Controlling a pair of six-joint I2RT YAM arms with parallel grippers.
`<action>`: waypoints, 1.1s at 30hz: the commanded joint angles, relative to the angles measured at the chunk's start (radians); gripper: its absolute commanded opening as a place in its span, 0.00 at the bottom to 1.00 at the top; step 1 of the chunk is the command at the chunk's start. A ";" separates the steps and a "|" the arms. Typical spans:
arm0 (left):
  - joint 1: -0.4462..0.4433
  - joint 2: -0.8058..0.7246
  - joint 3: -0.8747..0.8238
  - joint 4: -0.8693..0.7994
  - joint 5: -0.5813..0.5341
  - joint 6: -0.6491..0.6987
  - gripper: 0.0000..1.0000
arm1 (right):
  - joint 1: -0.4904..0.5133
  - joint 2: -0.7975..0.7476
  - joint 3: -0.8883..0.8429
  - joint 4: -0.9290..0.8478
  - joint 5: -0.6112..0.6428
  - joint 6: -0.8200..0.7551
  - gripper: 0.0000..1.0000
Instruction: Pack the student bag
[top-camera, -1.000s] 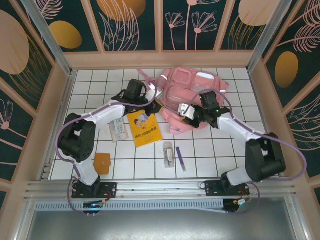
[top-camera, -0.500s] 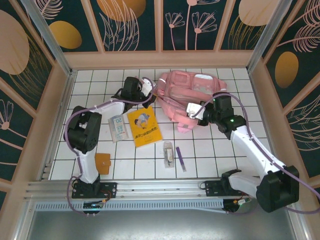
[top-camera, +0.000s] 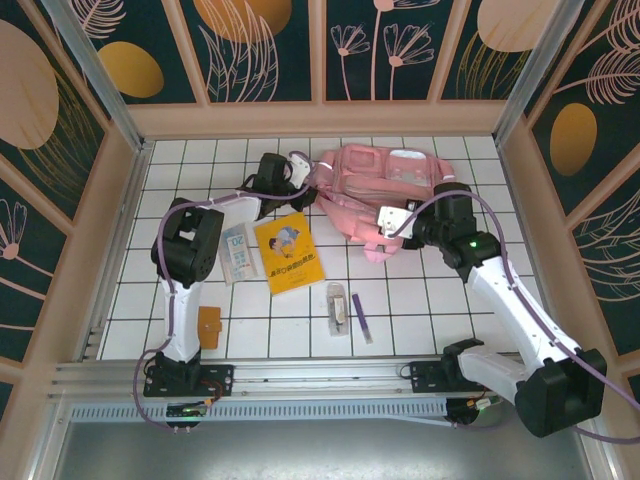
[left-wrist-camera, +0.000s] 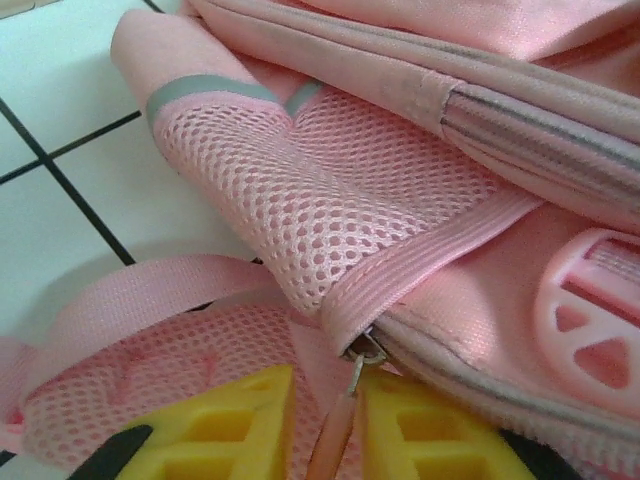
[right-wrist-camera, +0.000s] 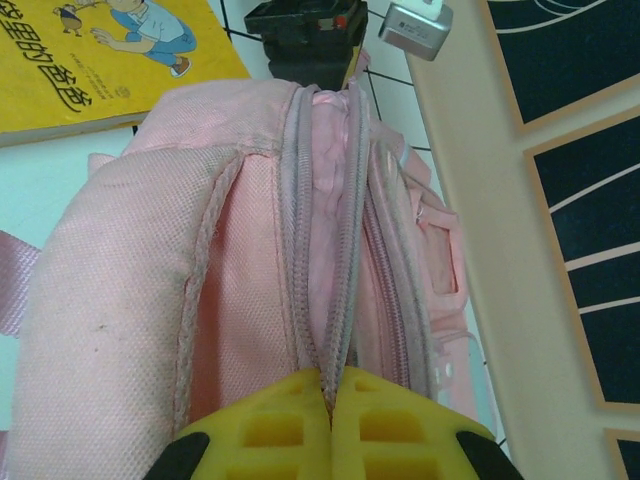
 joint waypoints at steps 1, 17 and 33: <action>0.009 -0.043 -0.045 0.082 0.013 0.070 0.38 | -0.012 0.005 0.075 0.050 -0.046 -0.034 0.00; 0.003 -0.261 -0.118 -0.186 0.493 0.614 0.47 | -0.058 -0.007 -0.067 0.070 -0.052 0.378 0.39; -0.245 -0.150 -0.091 -0.169 0.228 0.992 0.58 | -0.362 0.062 -0.052 0.252 0.362 1.660 0.98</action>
